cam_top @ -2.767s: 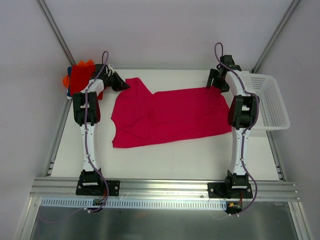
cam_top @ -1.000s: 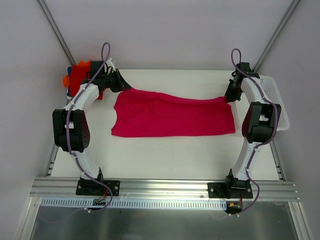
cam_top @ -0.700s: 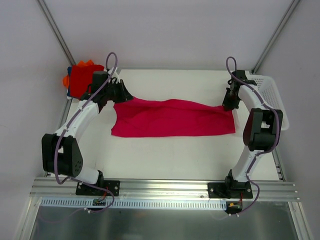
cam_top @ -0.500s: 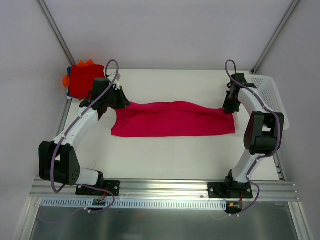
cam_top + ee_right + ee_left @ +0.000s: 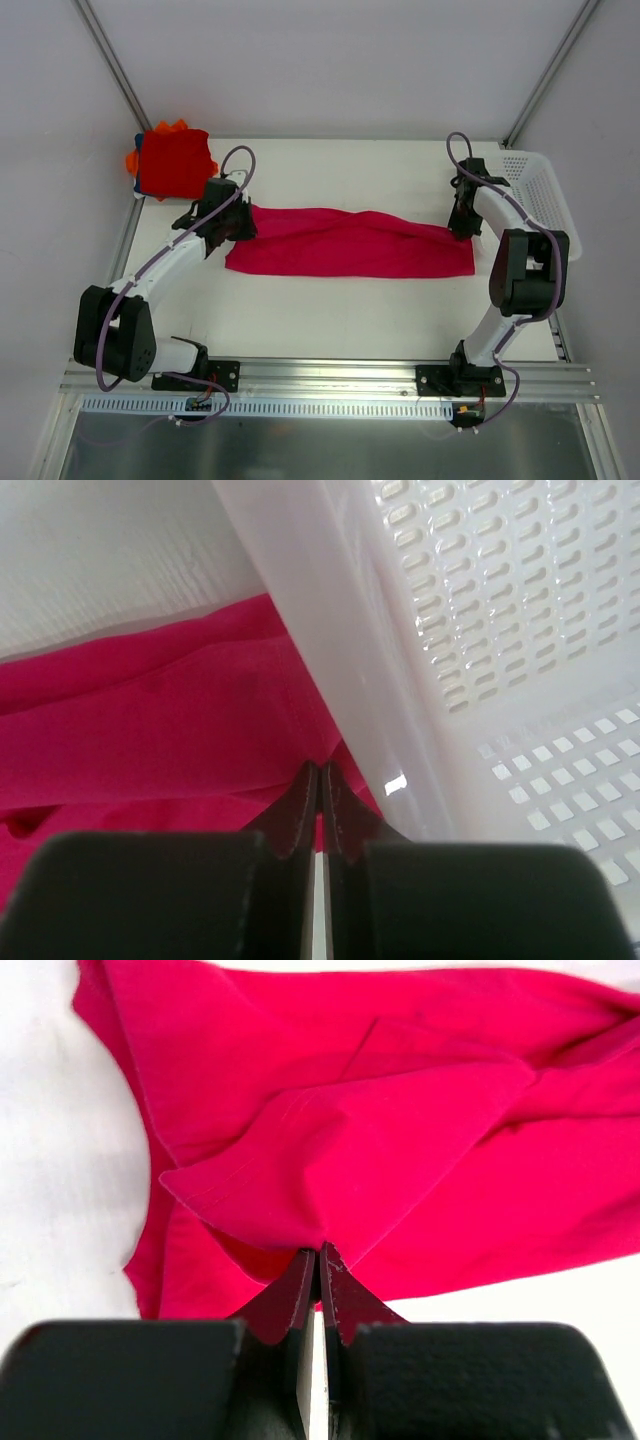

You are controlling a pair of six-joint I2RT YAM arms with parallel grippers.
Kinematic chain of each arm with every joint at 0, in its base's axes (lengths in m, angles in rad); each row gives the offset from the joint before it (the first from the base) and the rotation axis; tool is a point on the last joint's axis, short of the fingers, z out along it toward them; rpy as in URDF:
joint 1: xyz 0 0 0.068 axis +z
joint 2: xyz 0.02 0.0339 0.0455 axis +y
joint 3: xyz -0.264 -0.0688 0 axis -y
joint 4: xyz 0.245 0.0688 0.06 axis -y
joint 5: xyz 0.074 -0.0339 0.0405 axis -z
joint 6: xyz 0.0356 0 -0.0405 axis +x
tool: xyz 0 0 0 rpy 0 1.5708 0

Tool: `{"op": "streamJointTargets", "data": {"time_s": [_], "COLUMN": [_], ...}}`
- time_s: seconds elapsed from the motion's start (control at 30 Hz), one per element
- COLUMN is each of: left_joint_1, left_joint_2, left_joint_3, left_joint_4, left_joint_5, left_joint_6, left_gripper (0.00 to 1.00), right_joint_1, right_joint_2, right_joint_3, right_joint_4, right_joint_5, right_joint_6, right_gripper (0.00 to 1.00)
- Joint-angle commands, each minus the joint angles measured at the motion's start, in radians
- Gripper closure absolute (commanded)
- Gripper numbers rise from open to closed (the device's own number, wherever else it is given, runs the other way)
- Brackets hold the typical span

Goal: Fold and stack the t-shirts
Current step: Fold the tshirt

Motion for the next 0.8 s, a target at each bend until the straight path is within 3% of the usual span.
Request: {"op": "streamJointTargets", "data": {"time_s": [0.0,0.4,0.6,0.7,0.73,0.77], "left_joint_1": [-0.024,-0.024,-0.026,-0.026,-0.024,-0.026], "left_joint_2": [-0.017,0.015,-0.006,-0.017,-0.020,-0.026], "left_joint_3": [-0.012,-0.095,-0.127,-0.148,-0.151,-0.156], "left_joint_4": [0.000,-0.012,-0.012,-0.014,-0.014,-0.014], "left_joint_5": [-0.128,-0.378,-0.418,-0.464,-0.480,-0.484], "left_joint_6": [0.039,0.013,-0.010,-0.033,-0.036,-0.037], "left_gripper": [1.00,1.00,1.00,0.98,0.97,0.94], "right_joint_1": [-0.013,-0.024,-0.051,-0.067,-0.074,-0.077], "right_joint_2": [-0.034,-0.037,-0.048,-0.070,-0.075,-0.078], "right_joint_3": [-0.033,-0.130,-0.160,-0.179,-0.183,-0.190], "right_joint_4": [-0.025,-0.025,-0.022,-0.015,-0.010,-0.005], "right_joint_5": [0.122,0.241,0.246,0.247,0.240,0.240], "right_joint_6": [0.027,0.084,0.117,0.133,0.133,0.134], "right_gripper": [1.00,0.99,0.99,0.81,0.50,0.35]}}
